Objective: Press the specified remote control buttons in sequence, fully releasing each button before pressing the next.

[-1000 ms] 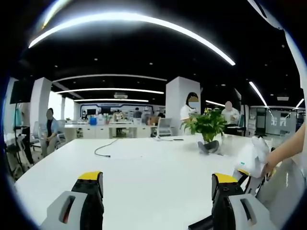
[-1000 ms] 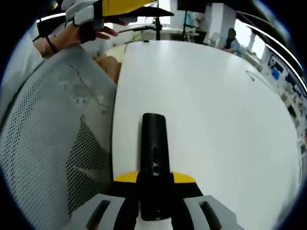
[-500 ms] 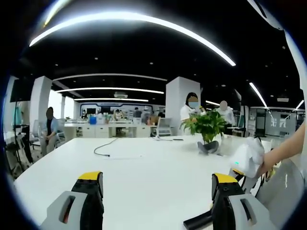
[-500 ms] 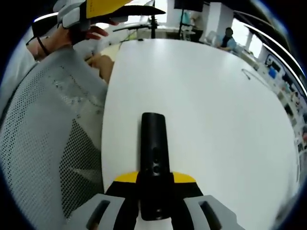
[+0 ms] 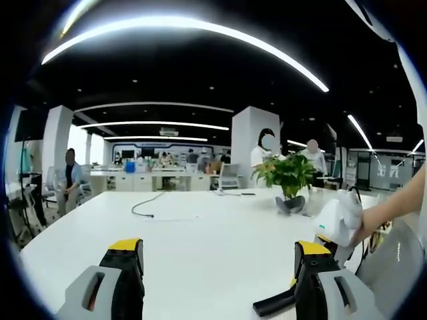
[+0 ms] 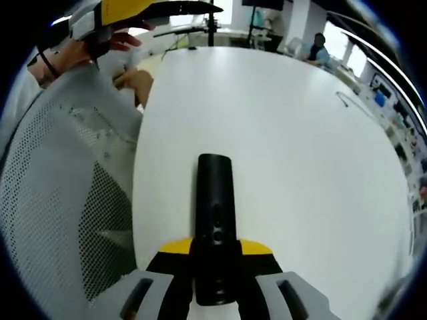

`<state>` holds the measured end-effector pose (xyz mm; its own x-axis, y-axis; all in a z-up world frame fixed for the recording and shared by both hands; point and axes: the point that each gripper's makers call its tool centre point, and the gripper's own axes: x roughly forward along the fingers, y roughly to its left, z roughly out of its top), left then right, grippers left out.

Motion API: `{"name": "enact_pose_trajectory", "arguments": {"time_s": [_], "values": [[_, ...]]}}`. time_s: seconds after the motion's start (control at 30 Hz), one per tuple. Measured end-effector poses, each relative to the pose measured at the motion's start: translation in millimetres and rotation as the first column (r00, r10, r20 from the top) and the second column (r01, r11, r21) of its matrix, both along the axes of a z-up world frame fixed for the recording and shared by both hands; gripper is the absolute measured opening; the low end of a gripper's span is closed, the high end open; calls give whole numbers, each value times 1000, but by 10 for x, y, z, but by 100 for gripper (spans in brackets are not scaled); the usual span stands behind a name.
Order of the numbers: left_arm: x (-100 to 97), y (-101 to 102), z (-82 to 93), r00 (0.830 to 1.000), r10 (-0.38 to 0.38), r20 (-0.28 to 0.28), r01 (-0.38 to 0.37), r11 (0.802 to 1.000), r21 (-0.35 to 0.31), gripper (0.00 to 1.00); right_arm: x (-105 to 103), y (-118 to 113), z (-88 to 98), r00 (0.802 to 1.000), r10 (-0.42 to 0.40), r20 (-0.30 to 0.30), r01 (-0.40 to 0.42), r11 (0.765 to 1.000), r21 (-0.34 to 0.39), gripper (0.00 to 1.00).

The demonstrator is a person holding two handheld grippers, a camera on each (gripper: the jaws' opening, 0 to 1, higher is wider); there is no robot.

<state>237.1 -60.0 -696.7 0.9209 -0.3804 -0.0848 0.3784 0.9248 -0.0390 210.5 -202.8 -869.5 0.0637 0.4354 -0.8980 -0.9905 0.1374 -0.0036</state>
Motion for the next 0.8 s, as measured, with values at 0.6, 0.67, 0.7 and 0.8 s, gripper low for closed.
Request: {"name": "enact_pose_trajectory", "arguments": {"time_s": [0.6,0.67,0.7,0.8], "values": [[4,28,6,1000,12,-3,-12,1000,-9,97,180,-25,-3,999,30,-11,-30,999,-33,21],[3,28,8,1000,11,-4,-11,1000,-12,97,198,-31,-4,999,38,-12,-38,999,-35,21],[2,28,8,1000,11,-4,-11,1000,-13,97,208,-32,-5,999,39,-12,-40,999,-37,21],[4,24,-4,1000,8,-8,-8,1000,-14,97,250,-39,-3,999,37,-14,-37,998,-43,21]]}}
